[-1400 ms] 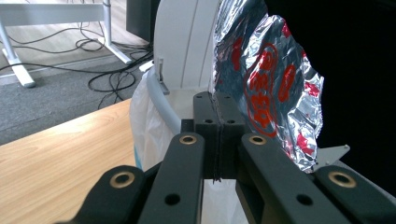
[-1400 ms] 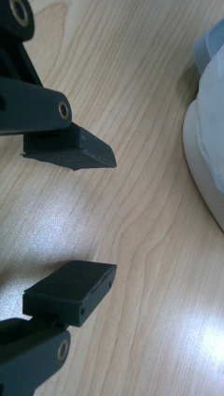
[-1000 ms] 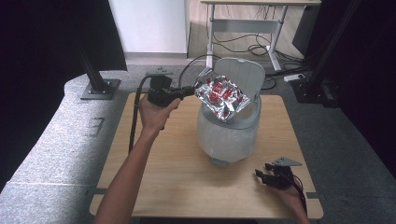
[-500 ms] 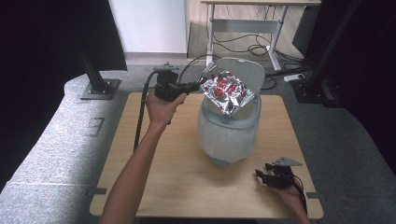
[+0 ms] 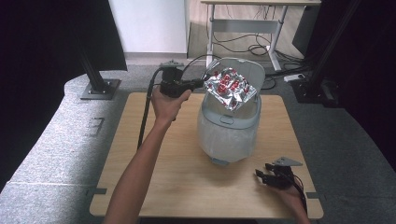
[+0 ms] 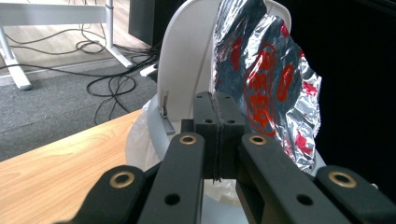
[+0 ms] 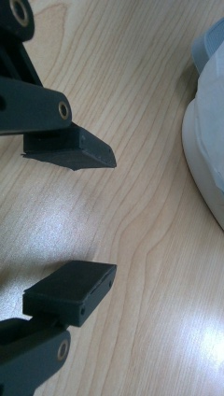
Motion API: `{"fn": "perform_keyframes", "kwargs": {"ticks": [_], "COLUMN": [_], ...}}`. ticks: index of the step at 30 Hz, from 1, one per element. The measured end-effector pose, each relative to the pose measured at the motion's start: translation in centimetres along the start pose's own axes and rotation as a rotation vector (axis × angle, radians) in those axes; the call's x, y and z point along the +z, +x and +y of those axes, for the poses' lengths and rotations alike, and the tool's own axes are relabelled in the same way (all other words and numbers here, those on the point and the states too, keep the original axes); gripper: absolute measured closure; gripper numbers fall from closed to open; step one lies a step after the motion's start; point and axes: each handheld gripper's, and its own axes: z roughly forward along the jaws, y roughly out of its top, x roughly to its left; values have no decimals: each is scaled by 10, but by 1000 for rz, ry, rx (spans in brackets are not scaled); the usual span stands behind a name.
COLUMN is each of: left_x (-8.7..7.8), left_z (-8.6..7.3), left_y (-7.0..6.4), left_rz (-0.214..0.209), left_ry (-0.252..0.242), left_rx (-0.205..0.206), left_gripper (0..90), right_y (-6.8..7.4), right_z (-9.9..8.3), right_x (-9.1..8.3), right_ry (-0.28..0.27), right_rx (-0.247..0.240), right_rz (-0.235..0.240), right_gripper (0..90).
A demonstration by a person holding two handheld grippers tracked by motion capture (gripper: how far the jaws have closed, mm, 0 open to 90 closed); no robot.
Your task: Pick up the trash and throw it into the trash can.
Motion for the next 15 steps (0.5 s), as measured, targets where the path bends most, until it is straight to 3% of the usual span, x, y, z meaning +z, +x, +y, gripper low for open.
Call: {"fn": "perform_keyframes", "kwargs": {"ticks": [15], "left_x": [21], "left_z": [2], "left_y": [-5], "left_rz": [37], "left_ry": [-5], "left_rx": [7], "left_gripper": [896], "right_y": [-1], "right_z": [0], "right_x": [-1], "right_ry": [2], "right_rx": [-2], "right_rz": [1], "right_gripper": [415]}}
